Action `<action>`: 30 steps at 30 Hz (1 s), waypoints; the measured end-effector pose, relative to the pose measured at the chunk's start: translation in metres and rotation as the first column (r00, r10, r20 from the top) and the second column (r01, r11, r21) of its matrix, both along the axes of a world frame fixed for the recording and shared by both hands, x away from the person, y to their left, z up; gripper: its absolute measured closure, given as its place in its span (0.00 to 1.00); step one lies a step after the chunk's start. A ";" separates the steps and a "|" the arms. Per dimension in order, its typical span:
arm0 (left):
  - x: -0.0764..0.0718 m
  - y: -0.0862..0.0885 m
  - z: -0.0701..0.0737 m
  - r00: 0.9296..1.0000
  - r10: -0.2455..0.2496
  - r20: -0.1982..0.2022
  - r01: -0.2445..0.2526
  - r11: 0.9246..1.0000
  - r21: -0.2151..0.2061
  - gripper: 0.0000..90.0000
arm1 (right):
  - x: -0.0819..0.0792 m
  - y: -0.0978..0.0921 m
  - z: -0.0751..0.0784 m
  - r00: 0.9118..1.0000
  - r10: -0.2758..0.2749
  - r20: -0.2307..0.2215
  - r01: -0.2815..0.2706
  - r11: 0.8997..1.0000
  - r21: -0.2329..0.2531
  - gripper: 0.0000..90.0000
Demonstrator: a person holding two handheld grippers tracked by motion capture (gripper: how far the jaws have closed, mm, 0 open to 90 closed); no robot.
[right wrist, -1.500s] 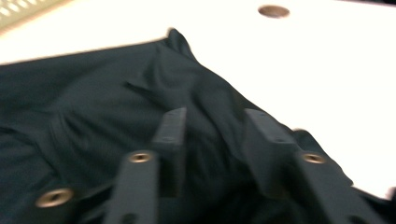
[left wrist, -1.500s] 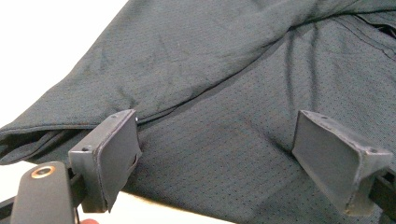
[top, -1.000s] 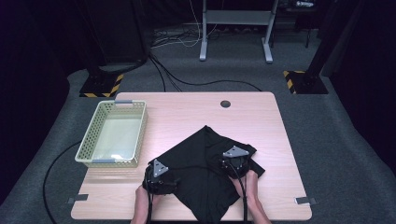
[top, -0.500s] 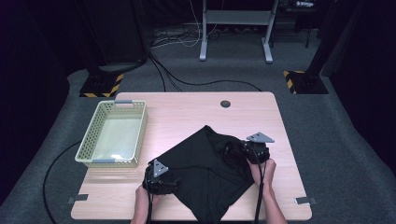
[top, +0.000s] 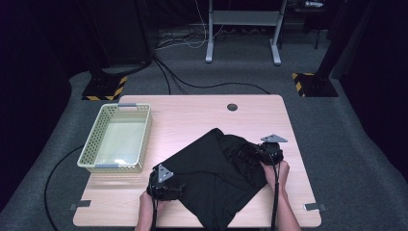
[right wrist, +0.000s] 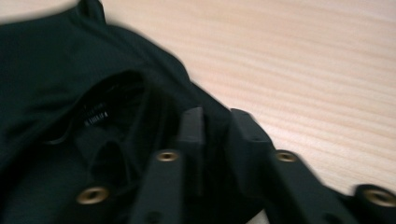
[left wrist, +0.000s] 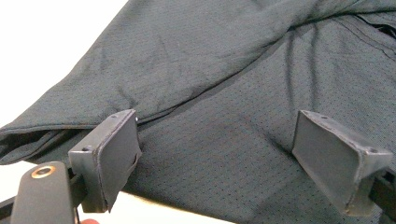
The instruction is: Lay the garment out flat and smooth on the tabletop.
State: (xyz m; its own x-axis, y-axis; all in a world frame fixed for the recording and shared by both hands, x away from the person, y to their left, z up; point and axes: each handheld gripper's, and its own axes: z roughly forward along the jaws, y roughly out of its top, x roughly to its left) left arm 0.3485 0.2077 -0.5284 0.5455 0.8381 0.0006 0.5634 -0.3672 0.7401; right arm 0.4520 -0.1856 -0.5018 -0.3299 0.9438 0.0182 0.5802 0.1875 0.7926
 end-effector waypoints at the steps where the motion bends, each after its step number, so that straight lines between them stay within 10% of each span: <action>1: 0.000 0.000 0.000 1.000 0.000 0.000 0.000 1.000 0.000 0.16 | -0.002 -0.003 0.004 1.000 -0.001 0.014 0.001 1.000 0.027 0.74; 4: 0.000 0.000 0.000 1.000 0.000 0.000 0.000 1.000 0.000 0.16 | -0.007 -0.005 0.020 0.998 0.010 0.056 -0.016 0.994 0.112 0.62; 10: 0.000 0.000 0.000 1.000 0.001 0.000 -0.001 1.000 -0.001 0.16 | 0.000 0.016 0.014 0.999 0.026 0.022 -0.028 0.996 0.082 0.45; 13: 0.000 0.000 0.000 1.000 0.001 0.000 -0.001 1.000 0.000 0.16 | 0.005 0.023 0.006 0.999 0.031 -0.019 -0.029 0.998 0.062 0.50; 18: 0.000 0.000 0.000 1.000 0.001 0.000 -0.001 1.000 0.000 0.16 | 0.011 0.026 -0.005 1.000 0.007 -0.016 -0.007 1.000 0.005 0.95; 30: 0.000 0.000 0.000 1.000 0.001 0.000 -0.001 1.000 0.000 0.16 | 0.030 -0.008 0.023 0.987 -0.122 0.103 0.126 0.991 -0.041 0.96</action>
